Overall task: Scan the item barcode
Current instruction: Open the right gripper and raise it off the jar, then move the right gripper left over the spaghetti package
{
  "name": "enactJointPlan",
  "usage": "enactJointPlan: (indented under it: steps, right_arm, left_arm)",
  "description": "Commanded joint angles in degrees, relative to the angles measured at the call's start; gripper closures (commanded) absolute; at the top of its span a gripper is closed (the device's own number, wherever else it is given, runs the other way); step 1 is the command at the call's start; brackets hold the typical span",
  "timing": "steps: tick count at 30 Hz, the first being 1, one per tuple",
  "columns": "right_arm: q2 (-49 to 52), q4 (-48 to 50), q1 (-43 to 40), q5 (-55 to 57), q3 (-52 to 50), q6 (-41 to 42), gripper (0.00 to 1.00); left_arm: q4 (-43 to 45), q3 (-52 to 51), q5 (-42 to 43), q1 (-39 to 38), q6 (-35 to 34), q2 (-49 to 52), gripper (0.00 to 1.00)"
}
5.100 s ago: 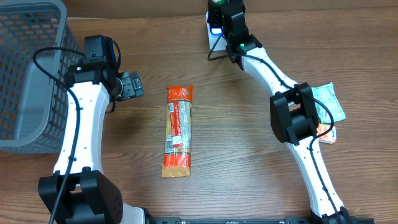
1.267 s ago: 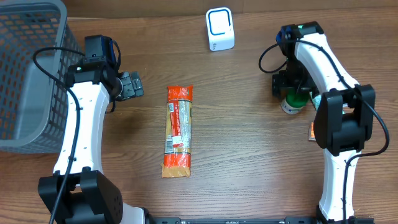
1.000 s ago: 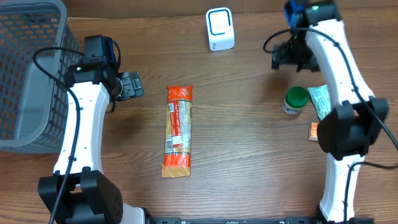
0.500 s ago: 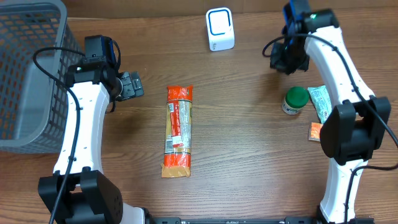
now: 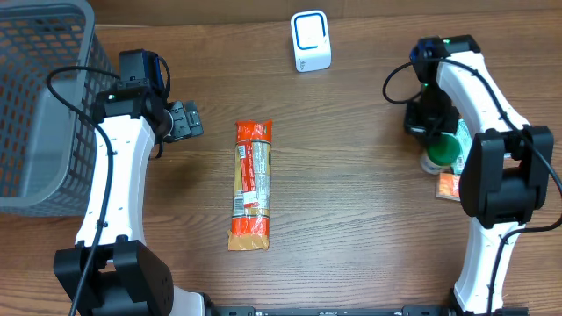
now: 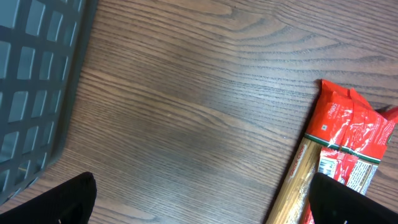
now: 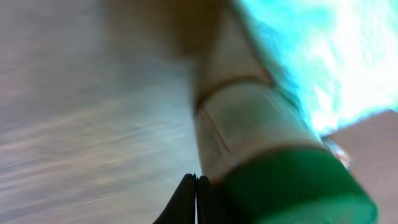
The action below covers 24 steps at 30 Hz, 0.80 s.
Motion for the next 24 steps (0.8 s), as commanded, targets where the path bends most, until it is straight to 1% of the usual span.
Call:
enactJointPlan:
  steps: [1,6,9,14,16,17,19,20,24]
  right_arm:
    - [-0.3,-2.3,-0.3,6.1,-0.3,3.4,0.96]
    - [-1.7,-2.8,1.8,5.5,-0.3,3.3,0.96]
    - [-4.5,-2.1,4.3,2.8,-0.3,2.9,0.96]
    - [-10.7,2.5,10.3,-7.2,-0.3,2.7,0.96]
    - [-12.3,5.4,13.5,-11.7,-0.3,2.4,0.92]
    - [-12.6,6.8,15.0,-13.2,-0.3,2.4,0.76]
    - [-12.6,9.8,18.3,-15.0,-0.3,2.5,0.36]
    - [-12.5,11.4,19.6,-15.2,-0.4,2.5,0.32]
    - [-12.3,16.8,25.5,-15.4,-0.5,2.7,0.32]
  left_arm:
    - [0.0,-0.4,-0.3,0.2,0.5,0.0,0.01]
    - [0.1,-0.4,-0.3,0.2,0.5,0.0,0.0]
    - [0.0,-0.4,-0.3,0.2,0.5,0.0,0.0]
    - [0.0,-0.3,-0.3,0.2,0.5,0.0,0.0]
    - [0.0,-0.4,-0.3,0.2,0.5,0.0,0.0]
    - [0.0,-0.3,-0.3,0.2,0.5,0.0,0.0]
    - [0.1,-0.3,-0.3,0.2,0.5,0.0,0.0]
    - [0.1,-0.3,-0.3,0.2,0.5,0.0,0.0]
    - [0.0,-0.4,-0.3,0.2,0.5,0.0,0.0]
